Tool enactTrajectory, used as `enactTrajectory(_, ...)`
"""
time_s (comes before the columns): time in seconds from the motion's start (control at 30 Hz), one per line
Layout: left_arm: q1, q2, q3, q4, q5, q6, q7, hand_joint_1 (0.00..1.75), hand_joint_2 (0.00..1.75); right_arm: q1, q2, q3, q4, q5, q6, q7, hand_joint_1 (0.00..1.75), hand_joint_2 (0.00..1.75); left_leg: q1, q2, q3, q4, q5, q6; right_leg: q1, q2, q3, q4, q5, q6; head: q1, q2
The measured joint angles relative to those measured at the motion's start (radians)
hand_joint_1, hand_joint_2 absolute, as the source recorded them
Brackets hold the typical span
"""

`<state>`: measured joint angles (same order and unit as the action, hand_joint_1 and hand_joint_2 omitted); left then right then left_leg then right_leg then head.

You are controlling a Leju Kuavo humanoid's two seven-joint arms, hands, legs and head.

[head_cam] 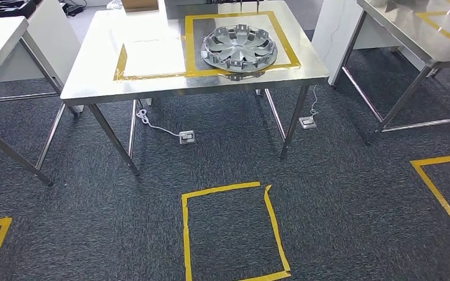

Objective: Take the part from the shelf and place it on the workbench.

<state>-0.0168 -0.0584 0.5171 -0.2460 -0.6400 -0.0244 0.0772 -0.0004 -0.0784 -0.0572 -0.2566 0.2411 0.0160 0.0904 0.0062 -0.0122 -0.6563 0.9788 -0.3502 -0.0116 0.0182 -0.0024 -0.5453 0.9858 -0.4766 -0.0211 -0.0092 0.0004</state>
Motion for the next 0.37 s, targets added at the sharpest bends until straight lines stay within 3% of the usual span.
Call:
enactTrajectory(0.13,0.029,0.009,-0.082,-0.025,0.116,0.004,-0.014,0.0,1.75,0.026,0.014,0.0,-0.013,-0.043,-0.004,-0.016,0.0,0.0,0.0,0.0,0.0,0.0,0.0,0.0,-0.001,0.0,0.0,0.0,0.0,0.0,0.0,0.0)
enactTrajectory(0.27,0.058,0.016,-0.164,-0.049,0.229,0.009,-0.027,0.0,0.0,0.051,0.027,0.002,-0.031,-0.086,-0.006,-0.033,0.0,0.0,0.0,0.0,0.0,0.0,0.0,0.0,-0.001,0.0,0.0,0.0,0.0,0.0,0.0,0.0)
enactTrajectory(0.37,0.076,0.02,-0.214,-0.064,0.3,0.012,-0.036,0.0,0.0,0.066,0.035,0.004,-0.044,-0.113,-0.007,-0.042,0.0,0.0,0.0,0.0,0.0,0.0,0.0,0.0,-0.001,0.0,0.0,0.0,0.001,0.001,0.0,0.0)
